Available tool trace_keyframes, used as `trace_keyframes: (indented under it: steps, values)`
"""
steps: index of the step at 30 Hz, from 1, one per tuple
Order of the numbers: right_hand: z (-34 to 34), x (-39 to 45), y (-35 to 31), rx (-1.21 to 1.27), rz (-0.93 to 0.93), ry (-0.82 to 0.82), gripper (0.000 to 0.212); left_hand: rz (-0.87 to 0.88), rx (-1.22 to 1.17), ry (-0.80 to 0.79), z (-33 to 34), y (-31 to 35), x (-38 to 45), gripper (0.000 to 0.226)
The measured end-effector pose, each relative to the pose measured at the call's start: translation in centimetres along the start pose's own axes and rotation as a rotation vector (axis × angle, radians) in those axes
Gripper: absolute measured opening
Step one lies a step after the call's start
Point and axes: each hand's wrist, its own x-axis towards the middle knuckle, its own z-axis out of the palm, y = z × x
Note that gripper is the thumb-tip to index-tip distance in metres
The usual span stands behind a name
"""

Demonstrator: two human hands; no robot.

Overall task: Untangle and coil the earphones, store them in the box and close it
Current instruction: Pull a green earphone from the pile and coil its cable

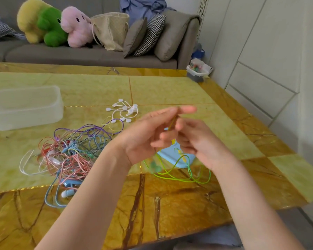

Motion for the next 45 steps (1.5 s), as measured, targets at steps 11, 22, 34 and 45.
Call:
trace_keyframes:
  steps: [11, 22, 34, 45]
  values:
    - [1.6, -0.3, 0.0, -0.753, -0.041, -0.159, 0.028, 0.129, 0.217, 0.396, -1.7, 0.4, 0.2, 0.024]
    - [-0.9, -0.7, -1.4, -0.41, -0.25, -0.022, 0.021, -0.112, 0.479, 0.428, -3.1, 0.1, -0.3, 0.024]
    - [-1.8, 0.0, -1.4, -0.325, -0.427, 0.262, 0.014, -0.336, 0.256, -0.072, -1.7, 0.7, -1.2, 0.037]
    - [0.6, 0.4, -0.6, -0.189, -0.096, 0.177, 0.034, -0.159, 0.057, -0.131, -1.1, 0.7, -1.1, 0.036]
